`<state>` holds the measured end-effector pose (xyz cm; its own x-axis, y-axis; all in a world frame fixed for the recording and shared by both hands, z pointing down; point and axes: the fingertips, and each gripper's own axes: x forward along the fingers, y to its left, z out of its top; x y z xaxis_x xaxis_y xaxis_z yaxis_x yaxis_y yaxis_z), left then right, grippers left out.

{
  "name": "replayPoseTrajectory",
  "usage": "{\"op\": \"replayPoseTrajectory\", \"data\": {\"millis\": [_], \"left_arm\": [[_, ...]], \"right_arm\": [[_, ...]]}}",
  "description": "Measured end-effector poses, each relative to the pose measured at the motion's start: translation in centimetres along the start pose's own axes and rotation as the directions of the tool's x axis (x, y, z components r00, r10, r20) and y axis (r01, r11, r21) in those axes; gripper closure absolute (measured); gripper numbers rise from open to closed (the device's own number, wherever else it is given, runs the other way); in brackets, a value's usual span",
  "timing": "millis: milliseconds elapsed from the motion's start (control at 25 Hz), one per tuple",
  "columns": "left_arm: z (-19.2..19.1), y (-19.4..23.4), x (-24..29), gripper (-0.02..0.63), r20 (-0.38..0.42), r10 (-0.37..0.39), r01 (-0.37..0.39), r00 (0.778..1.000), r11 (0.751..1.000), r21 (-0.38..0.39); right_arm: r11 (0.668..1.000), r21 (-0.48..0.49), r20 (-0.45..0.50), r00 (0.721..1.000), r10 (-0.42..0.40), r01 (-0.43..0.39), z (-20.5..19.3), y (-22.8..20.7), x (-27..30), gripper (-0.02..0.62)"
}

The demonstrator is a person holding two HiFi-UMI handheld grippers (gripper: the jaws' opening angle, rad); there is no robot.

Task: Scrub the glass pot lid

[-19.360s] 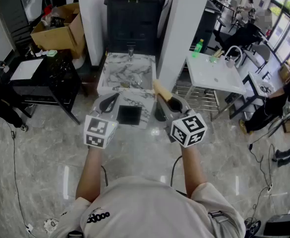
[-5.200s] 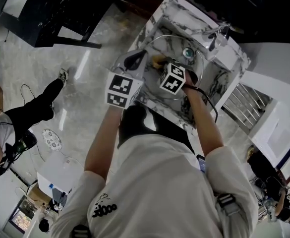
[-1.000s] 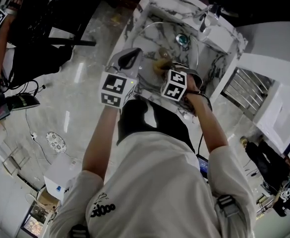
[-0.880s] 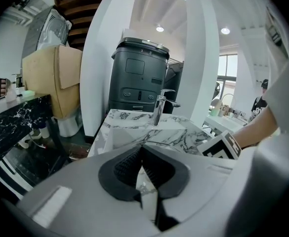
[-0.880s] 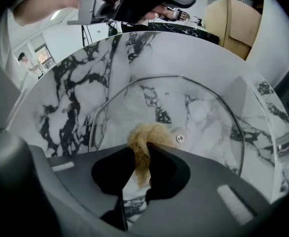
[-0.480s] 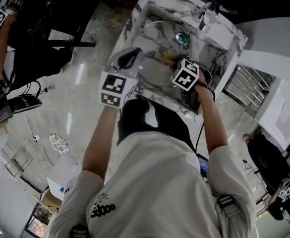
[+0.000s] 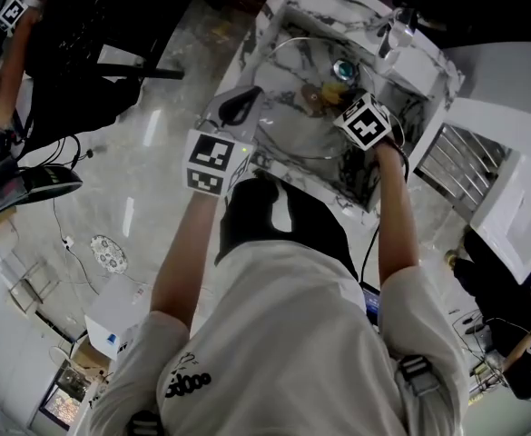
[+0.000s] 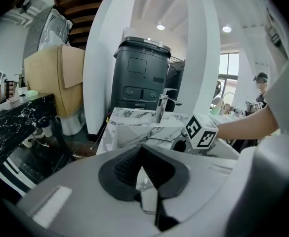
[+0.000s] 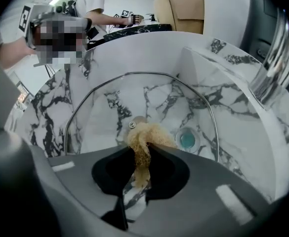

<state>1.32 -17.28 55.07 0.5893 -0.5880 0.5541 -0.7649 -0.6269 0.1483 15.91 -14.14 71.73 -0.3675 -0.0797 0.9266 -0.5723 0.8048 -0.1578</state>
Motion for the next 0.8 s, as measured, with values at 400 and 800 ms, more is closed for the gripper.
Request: {"op": "replayPoseTrajectory", "data": {"millis": [400, 800], "left_arm": [[0.4, -0.5, -1.4, 0.595, -0.022, 0.032, -0.031, 0.999, 0.999, 0.022], [1.1, -1.2, -2.6, 0.595, -0.015, 0.002, -0.002, 1.0, 0.999, 0.033]], "right_arm": [[0.985, -0.138, 0.001, 0.995, -0.104, 0.103, 3.4, 0.0, 2.0, 0.54], [0.765, -0.618, -0.118, 0.941, -0.318, 0.18, 3.4, 2.8, 2.9, 0.541]]}}
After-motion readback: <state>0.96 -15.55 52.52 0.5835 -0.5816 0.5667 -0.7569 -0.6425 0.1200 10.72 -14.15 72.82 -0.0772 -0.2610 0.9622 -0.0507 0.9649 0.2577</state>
